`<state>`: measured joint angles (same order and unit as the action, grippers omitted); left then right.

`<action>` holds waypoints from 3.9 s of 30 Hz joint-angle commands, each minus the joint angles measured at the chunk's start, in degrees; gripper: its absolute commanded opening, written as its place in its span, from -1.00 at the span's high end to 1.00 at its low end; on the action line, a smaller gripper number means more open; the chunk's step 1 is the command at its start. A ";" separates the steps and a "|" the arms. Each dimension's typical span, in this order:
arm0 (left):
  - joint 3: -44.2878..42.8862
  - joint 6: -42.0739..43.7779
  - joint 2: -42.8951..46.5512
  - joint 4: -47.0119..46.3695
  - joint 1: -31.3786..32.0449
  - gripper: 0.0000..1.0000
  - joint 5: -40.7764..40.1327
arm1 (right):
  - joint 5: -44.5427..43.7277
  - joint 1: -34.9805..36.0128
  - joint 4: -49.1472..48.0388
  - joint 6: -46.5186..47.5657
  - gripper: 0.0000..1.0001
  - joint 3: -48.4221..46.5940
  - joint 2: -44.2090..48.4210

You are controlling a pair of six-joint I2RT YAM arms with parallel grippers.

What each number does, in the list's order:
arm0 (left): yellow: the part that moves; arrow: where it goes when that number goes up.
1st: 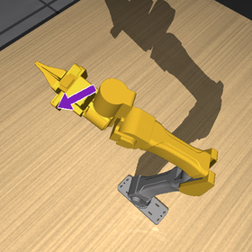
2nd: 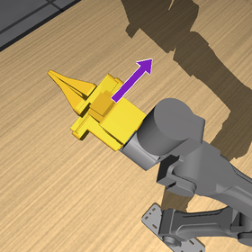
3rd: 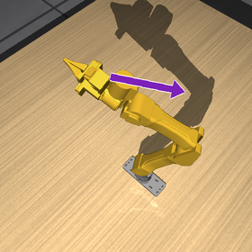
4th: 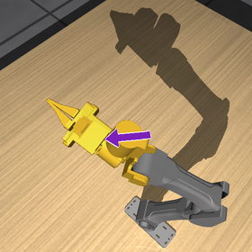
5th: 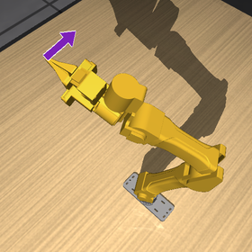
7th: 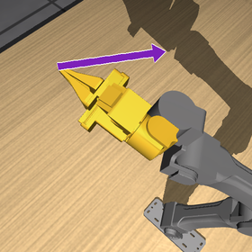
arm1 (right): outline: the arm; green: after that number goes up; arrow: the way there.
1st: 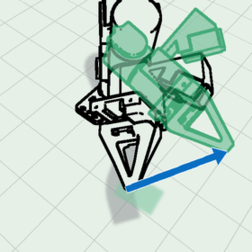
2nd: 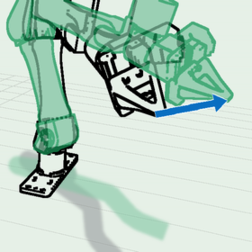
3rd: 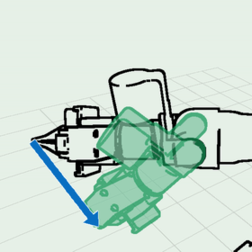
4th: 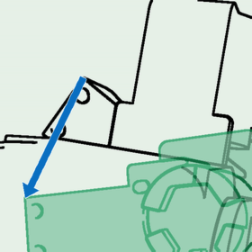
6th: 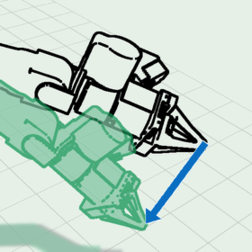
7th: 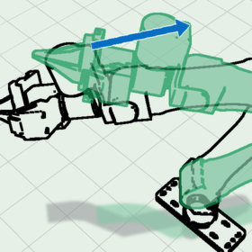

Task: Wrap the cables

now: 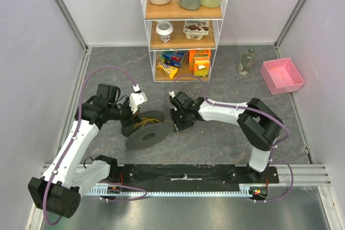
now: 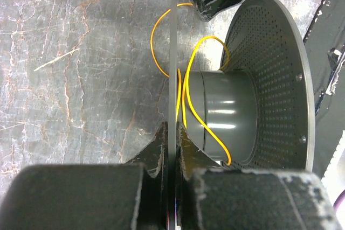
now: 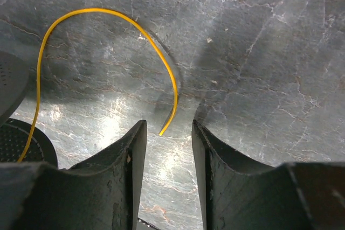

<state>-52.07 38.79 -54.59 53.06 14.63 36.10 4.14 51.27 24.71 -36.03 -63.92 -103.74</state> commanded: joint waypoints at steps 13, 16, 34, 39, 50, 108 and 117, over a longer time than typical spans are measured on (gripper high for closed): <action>-3.03 -5.30 -0.34 -3.40 -0.92 0.97 3.45 | -10.03 1.73 1.75 0.60 0.99 -0.59 0.20; -3.47 -6.00 0.27 -3.57 -0.92 0.96 3.54 | -11.87 1.65 2.45 3.59 1.00 -1.64 2.66; -0.22 -16.89 -0.61 -15.43 -0.92 0.97 3.28 | -14.35 -2.74 2.54 18.10 1.00 2.05 5.66; -0.75 -25.41 0.01 -18.78 -1.10 0.96 2.40 | -9.08 -7.13 1.66 20.65 1.00 3.53 8.63; -8.91 -48.60 -1.74 -23.35 -5.22 0.97 5.40 | 4.55 -9.52 -4.23 31.90 1.00 8.81 21.29; -24.81 -32.27 -1.04 -9.47 3.47 0.96 5.46 | 35.77 -28.50 -26.41 39.39 -0.78 17.74 41.06; -38.00 -31.94 -5.96 -2.88 3.47 0.96 16.02 | 38.73 -28.41 -29.12 54.29 -0.92 22.00 43.10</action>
<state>-84.33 7.33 -58.98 47.33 18.33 44.93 38.92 22.83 0.10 10.04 -41.28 -61.67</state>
